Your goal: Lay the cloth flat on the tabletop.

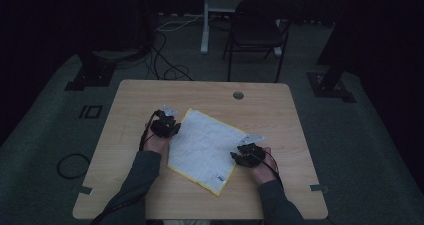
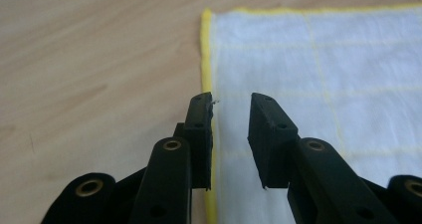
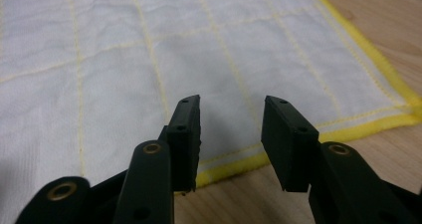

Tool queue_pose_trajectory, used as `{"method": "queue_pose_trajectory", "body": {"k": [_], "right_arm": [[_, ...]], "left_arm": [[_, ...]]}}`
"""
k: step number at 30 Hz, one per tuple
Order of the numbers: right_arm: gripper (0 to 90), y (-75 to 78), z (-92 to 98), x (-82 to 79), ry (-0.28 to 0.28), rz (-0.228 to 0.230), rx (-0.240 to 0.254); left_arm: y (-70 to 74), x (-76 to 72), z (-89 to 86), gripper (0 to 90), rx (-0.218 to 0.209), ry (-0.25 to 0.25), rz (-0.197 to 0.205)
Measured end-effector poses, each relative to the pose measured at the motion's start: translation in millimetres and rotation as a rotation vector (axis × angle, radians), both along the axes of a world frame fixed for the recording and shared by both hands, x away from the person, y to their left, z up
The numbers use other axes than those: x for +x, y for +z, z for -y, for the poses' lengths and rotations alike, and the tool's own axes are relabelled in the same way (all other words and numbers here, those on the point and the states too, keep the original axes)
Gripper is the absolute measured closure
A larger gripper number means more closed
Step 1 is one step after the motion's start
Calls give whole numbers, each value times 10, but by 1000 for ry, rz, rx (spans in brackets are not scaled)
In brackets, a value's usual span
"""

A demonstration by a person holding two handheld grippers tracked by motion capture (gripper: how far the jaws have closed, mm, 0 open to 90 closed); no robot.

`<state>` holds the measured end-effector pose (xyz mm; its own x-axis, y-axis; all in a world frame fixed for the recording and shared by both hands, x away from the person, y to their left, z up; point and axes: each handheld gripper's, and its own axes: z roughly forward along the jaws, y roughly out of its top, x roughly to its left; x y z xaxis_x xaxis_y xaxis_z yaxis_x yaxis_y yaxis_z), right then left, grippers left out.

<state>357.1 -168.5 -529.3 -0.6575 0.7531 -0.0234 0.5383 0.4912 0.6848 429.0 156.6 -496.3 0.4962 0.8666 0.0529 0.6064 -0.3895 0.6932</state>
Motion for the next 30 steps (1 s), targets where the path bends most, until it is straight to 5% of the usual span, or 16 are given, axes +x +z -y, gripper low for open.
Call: {"method": "queue_pose_trajectory", "body": {"k": [6,14,20,30], "right_arm": [[578,-36,18,-19,-4,-6,-2],[569,-40,54,-33,-11,-8,1],[565,-46,74,-47,-18,-8,9],[563,-59,98,-53,-22,-12,12]], "left_arm": [[-29,-265,-133,700,-25,-9,-27],[-121,-566,-303,615,-125,38,-96],[-215,-697,-326,563,-129,69,-128],[-328,-754,-255,582,-115,50,-144]]}}
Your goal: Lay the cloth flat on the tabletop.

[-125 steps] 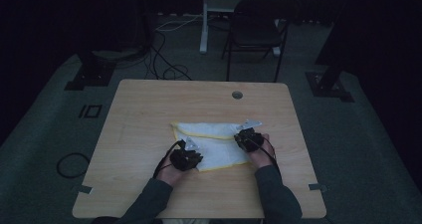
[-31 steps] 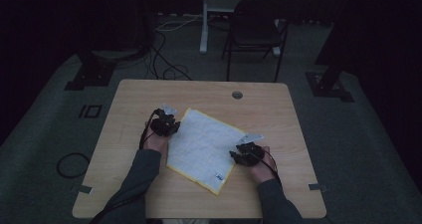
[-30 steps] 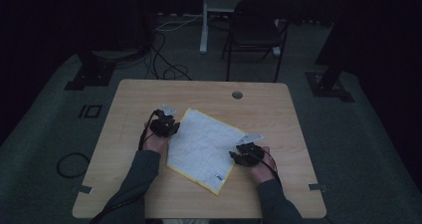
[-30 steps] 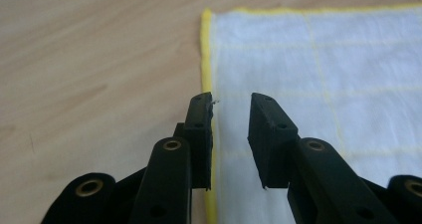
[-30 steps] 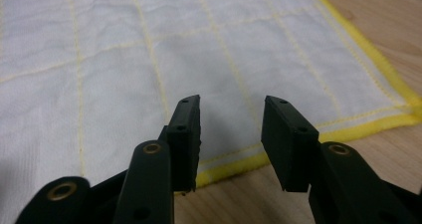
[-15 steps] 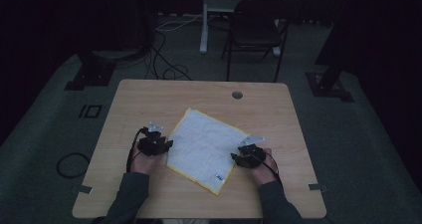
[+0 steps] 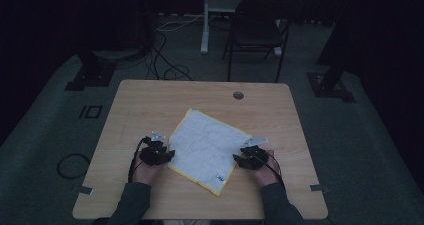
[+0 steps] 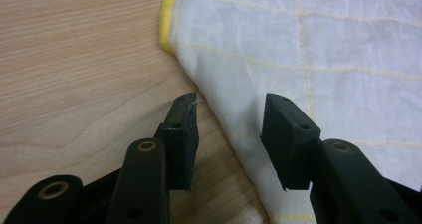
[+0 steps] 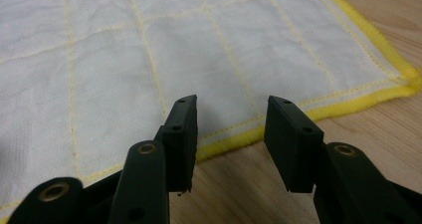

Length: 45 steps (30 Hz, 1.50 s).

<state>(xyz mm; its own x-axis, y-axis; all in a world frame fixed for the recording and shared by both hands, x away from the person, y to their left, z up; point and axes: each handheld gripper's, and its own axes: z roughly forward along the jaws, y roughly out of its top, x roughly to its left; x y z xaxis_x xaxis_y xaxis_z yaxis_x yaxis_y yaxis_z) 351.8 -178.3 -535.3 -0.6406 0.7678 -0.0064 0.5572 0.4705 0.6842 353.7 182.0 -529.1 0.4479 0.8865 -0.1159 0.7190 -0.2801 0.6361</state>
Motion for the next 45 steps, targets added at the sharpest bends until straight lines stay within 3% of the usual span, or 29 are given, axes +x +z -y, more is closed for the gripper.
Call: {"method": "queue_pose_trajectory", "body": {"k": [4,11,16,20,22,23,24,25,27,28,30,32,33,35,38,42,45], "right_arm": [[564,-6,6,-4,0,-1,4],[564,-9,8,-6,0,-2,5],[564,-13,11,-2,0,-5,11],[564,-15,10,-3,-1,-4,11],[565,-15,10,-3,-1,-4,11],[565,-15,10,-3,0,-3,10],[565,-15,10,-3,0,-3,10],[565,-16,11,-3,0,-3,11],[565,-17,12,-3,1,-3,12],[566,-18,14,-3,1,-2,12],[566,-18,15,-2,2,-3,12],[566,-19,16,-2,2,-2,12],[566,-19,16,-2,2,-2,12],[566,-19,16,-3,2,-2,12],[566,-21,21,-5,2,-2,15],[565,-22,22,-4,2,-2,16],[565,-22,22,-3,2,-3,18]], "left_arm": [[-3,-4,6,609,0,-3,4],[22,-8,74,854,11,-37,13],[128,-15,140,866,13,-53,46],[297,-54,323,868,21,-110,108],[317,-61,364,868,20,-120,114],[366,-77,479,868,19,-154,127],[366,-77,479,868,19,-154,127],[397,-96,606,868,20,-195,138],[404,-109,689,868,23,-219,139],[397,-134,820,866,27,-268,136],[387,-150,874,861,29,-284,137],[351,-189,1010,853,46,-333,130],[308,-219,1121,837,49,-385,116],[293,-241,1170,813,41,-413,114],[333,-260,1177,764,31,-401,139],[403,-171,1034,765,31,-330,156],[423,-91,931,764,41,-281,143]]}}
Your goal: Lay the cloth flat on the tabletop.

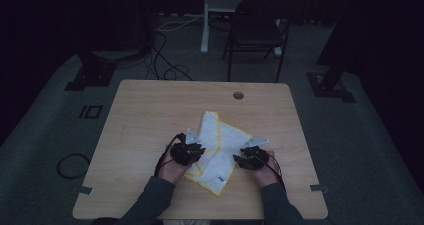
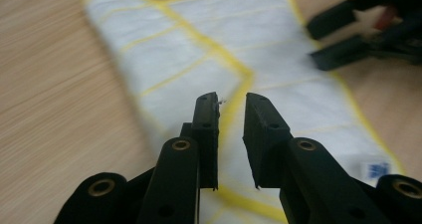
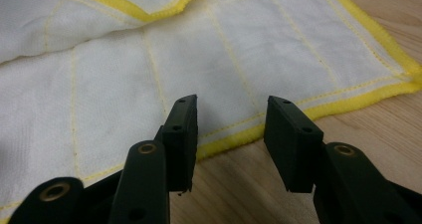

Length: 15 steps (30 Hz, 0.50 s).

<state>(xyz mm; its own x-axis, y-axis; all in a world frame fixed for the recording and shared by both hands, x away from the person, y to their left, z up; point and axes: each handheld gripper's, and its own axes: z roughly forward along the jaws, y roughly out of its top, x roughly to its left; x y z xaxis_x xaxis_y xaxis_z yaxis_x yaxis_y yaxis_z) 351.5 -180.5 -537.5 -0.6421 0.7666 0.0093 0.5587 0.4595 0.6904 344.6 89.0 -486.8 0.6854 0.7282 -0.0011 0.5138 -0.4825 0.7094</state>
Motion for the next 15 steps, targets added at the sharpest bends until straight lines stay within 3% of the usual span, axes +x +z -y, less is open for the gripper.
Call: {"method": "queue_pose_trajectory", "body": {"k": [3,5,9,15], "right_arm": [[564,-1,-1,0,-1,-1,1],[564,-1,-1,-1,-2,0,1],[564,-2,0,-2,-4,-5,5],[564,-6,9,-1,-4,-6,11]], "left_arm": [[-33,64,-38,748,1,13,-18],[-78,84,-25,715,-6,0,-36],[-182,88,70,628,20,-42,-61],[-306,110,119,588,36,-49,-106]]}}
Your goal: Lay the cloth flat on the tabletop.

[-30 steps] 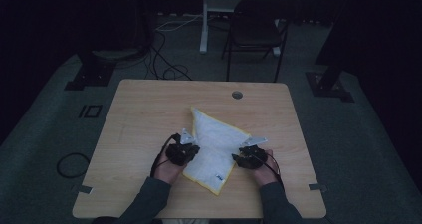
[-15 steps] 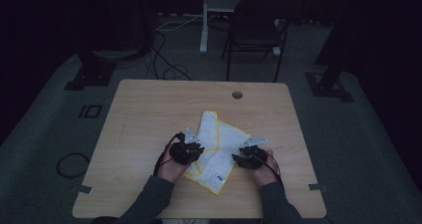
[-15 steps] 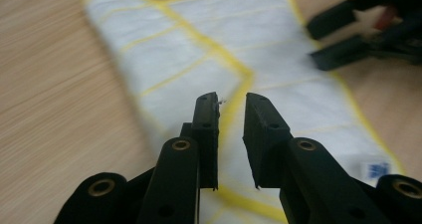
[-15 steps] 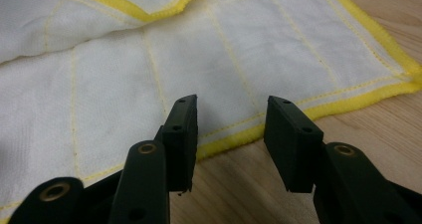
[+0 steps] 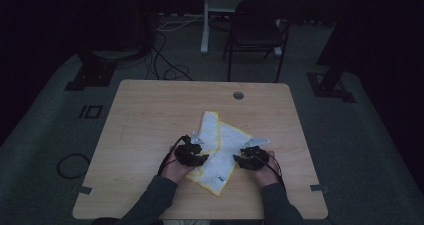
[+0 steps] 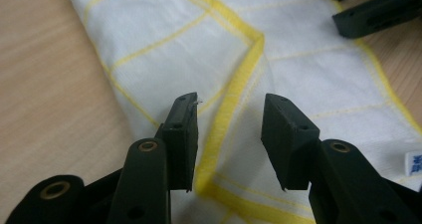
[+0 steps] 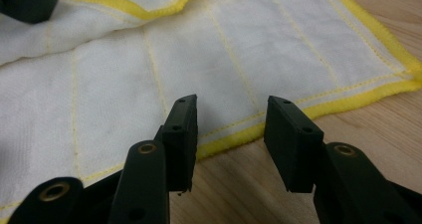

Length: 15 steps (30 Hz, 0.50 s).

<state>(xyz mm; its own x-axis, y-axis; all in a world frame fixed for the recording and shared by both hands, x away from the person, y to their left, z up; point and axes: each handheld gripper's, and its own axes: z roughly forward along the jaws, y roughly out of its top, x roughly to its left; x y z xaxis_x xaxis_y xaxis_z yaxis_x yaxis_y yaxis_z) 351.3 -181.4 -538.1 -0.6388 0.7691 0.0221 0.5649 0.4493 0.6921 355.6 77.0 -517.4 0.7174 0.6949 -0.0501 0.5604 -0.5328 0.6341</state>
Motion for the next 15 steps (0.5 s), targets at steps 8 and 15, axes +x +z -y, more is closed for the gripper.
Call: {"method": "queue_pose_trajectory", "body": {"k": [8,15], "right_arm": [[560,1,0,-1,-1,0,-2],[557,4,2,-10,1,-1,-4]], "left_arm": [[114,-106,-84,865,4,-11,24],[190,-102,-438,867,-12,75,50]]}}
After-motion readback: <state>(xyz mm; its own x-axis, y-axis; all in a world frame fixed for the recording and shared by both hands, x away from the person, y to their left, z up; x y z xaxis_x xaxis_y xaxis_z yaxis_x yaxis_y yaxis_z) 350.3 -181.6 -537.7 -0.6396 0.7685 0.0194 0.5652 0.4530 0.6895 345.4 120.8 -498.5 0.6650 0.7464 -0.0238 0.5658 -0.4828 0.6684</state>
